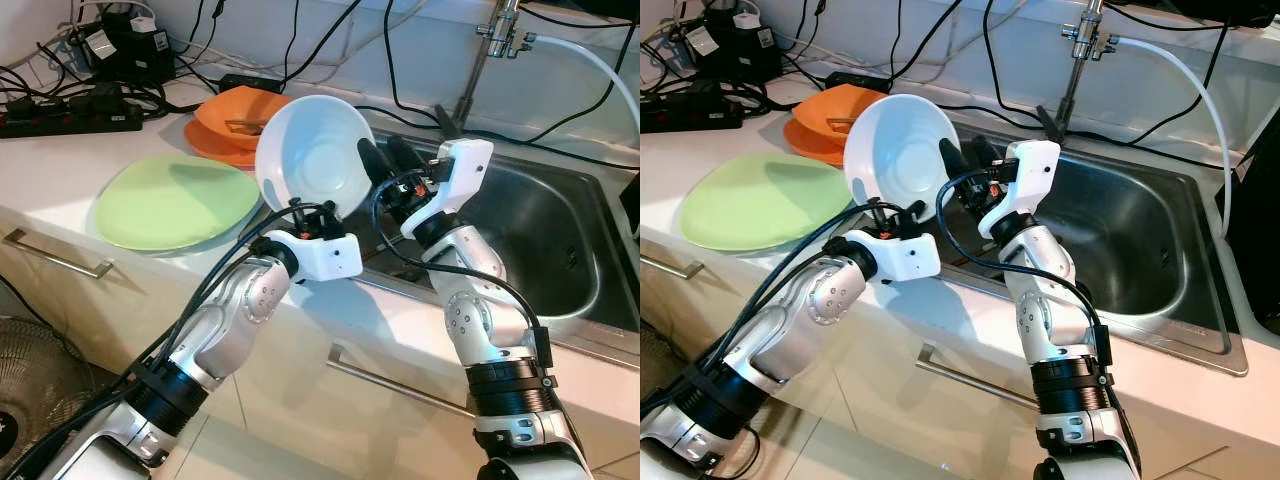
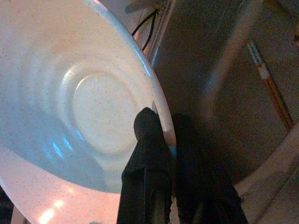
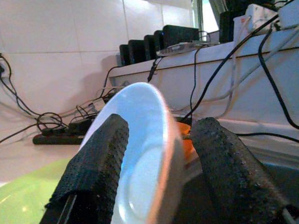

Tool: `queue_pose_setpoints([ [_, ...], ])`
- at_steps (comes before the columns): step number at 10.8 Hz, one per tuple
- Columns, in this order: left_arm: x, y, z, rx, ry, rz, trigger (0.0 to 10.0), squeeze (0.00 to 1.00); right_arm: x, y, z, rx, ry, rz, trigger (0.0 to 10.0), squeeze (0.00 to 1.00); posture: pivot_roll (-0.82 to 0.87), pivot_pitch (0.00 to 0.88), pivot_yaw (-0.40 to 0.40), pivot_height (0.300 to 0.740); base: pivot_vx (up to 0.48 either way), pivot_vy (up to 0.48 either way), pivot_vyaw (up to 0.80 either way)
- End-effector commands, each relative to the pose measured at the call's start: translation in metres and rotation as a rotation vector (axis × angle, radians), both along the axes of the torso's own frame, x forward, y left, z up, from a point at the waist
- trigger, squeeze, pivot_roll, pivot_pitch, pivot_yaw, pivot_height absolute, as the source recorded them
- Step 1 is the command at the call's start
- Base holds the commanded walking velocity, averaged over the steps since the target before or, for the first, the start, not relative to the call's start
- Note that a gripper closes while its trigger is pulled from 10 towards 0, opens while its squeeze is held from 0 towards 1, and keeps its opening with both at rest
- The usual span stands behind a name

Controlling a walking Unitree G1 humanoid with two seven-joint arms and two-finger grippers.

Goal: Kitchen organization

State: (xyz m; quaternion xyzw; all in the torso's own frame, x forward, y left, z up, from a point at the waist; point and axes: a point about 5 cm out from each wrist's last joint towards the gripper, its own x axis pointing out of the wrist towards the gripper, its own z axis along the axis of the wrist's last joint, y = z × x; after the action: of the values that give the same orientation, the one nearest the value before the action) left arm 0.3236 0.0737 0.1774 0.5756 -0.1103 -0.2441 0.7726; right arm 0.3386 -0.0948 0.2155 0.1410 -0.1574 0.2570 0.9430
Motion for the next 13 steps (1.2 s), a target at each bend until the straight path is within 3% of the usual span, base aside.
queue_pose_setpoints([
  [1, -0.001, -0.009, 0.013, 0.008, -0.054, -0.049, 10.0, 0.00, -0.001, 0.001, 0.004, -0.002, -0.010, 0.008, 10.0, 0.00, 0.22, 0.000, -0.043, 0.740, 0.000, 0.000, 0.00],
  [4, -0.003, -0.013, 0.020, 0.008, -0.107, -0.068, 10.0, 0.00, 0.002, 0.001, 0.004, -0.018, -0.014, -0.007, 10.0, 0.00, 0.22, 0.000, -0.050, 0.740, 0.000, 0.000, 0.00],
  [9, -0.004, -0.008, 0.018, 0.017, -0.110, -0.058, 10.0, 0.00, 0.009, -0.003, -0.001, -0.039, 0.023, -0.068, 10.0, 0.00, 0.23, 0.001, -0.053, 0.740, 0.000, 0.000, 0.00],
  [10, -0.005, -0.009, 0.018, 0.018, -0.110, -0.063, 10.0, 0.00, 0.010, -0.001, -0.002, -0.042, 0.027, -0.064, 2.7, 0.00, 0.23, 0.000, -0.054, 0.740, 0.000, 0.000, 0.00],
  [11, -0.006, -0.009, 0.018, 0.021, -0.113, -0.070, 10.0, 0.00, 0.010, 0.001, -0.002, -0.045, 0.027, -0.053, 0.0, 0.00, 0.23, 0.000, -0.054, 0.740, 0.000, 0.000, 0.00],
  [13, -0.007, -0.008, 0.020, 0.030, -0.131, -0.075, 10.0, 0.00, 0.011, 0.005, -0.002, -0.062, 0.027, -0.034, 0.0, 0.00, 0.24, 0.002, -0.060, 0.740, 0.000, 0.000, 0.00],
])
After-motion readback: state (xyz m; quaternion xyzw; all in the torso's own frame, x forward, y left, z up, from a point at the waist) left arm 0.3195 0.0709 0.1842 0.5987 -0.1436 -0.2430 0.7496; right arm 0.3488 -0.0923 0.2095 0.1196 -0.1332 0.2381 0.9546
